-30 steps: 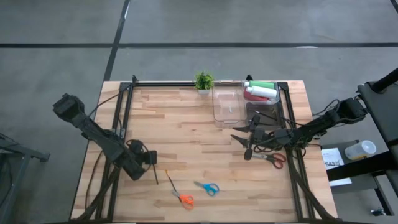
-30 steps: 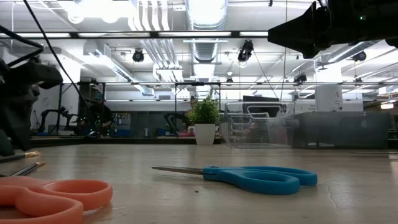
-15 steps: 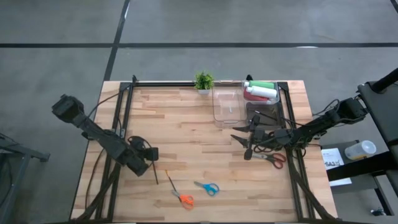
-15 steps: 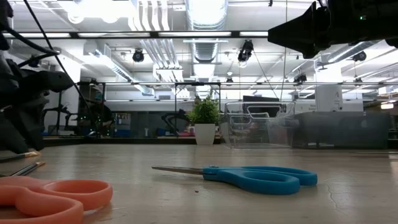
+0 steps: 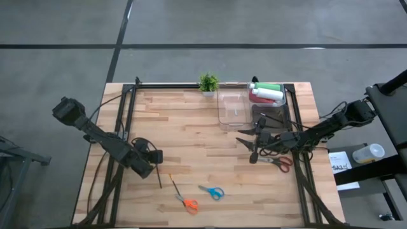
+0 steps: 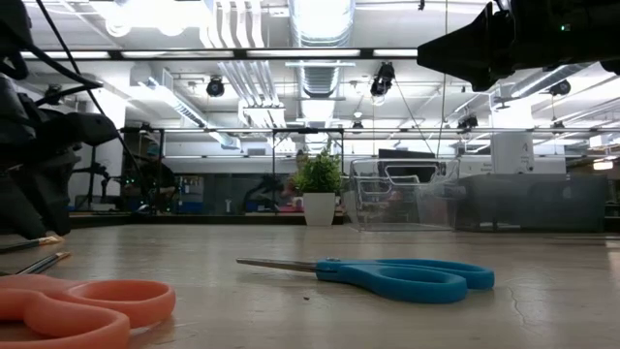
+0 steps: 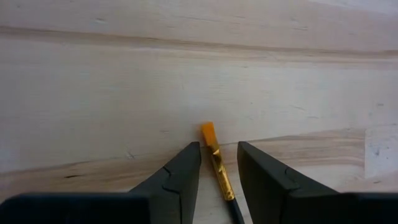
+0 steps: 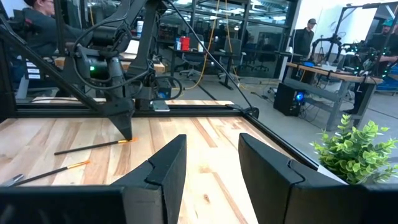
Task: Pick & Place Paint Supplies
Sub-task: Put the left gold paintbrush into the black bin
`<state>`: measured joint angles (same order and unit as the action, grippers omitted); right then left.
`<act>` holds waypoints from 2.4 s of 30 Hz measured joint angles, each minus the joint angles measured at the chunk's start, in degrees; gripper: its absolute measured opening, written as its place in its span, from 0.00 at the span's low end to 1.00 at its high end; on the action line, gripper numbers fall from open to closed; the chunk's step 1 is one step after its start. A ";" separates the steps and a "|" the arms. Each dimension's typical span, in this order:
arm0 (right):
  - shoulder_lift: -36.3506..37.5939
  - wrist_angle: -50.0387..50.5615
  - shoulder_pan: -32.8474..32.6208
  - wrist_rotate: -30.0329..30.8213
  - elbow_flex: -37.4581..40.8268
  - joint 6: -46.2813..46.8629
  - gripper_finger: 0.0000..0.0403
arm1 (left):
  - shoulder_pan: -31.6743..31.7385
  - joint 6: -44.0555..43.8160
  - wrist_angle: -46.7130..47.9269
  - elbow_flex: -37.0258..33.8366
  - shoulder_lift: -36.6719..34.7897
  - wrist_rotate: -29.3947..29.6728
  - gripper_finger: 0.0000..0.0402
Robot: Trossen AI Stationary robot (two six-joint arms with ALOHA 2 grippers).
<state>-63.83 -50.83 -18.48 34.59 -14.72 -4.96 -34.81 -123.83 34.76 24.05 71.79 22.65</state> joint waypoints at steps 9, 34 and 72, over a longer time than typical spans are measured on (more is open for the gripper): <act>0.00 0.00 0.00 0.00 0.00 0.01 0.35 | 1.79 -0.20 -0.19 0.15 1.37 -1.80 0.21; -0.02 0.00 0.02 0.00 0.00 0.00 0.35 | 2.75 2.36 -4.27 0.15 3.32 -0.97 0.06; -0.02 0.00 0.02 0.01 -0.02 0.00 0.35 | 11.21 17.67 -23.17 2.51 -3.52 2.90 0.06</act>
<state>-63.86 -50.83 -18.46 34.60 -14.74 -4.96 -23.60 -106.16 11.59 26.57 68.27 25.55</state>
